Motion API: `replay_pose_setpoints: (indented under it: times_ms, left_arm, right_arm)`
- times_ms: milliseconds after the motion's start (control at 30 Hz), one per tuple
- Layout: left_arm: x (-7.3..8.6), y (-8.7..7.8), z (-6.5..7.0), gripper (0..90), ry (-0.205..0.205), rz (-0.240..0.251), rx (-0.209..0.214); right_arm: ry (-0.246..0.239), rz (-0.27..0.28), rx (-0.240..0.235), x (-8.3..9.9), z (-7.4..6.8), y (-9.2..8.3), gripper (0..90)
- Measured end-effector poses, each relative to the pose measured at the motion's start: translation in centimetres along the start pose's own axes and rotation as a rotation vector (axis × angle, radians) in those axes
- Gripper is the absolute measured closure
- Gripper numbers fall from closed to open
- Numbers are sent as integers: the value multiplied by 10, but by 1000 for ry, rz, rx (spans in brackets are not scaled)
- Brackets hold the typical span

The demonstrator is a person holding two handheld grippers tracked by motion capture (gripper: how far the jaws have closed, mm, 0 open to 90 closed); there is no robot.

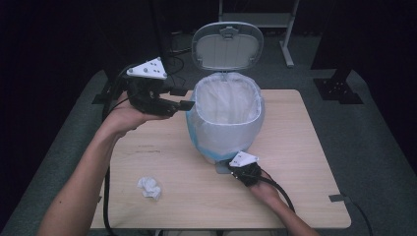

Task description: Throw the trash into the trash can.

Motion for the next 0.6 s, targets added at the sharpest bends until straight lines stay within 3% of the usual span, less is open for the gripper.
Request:
replay_pose_setpoints:
  times_ms: [600]
  left_arm:
    - [29, -3, 0, 473, -11, -4, -4]
  right_arm:
    - [2, 2, 4, 0, 0, 0, 900]
Point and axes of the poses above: each handheld gripper's, and its own axes: y roughly forward along the jaws, x roughly out of its underside, z roughly to its right, the point moved 3 cm from there along y, roughly forward along the jaws, and after that the axes turned 11 degrees about -y, right-handed, at the moved point
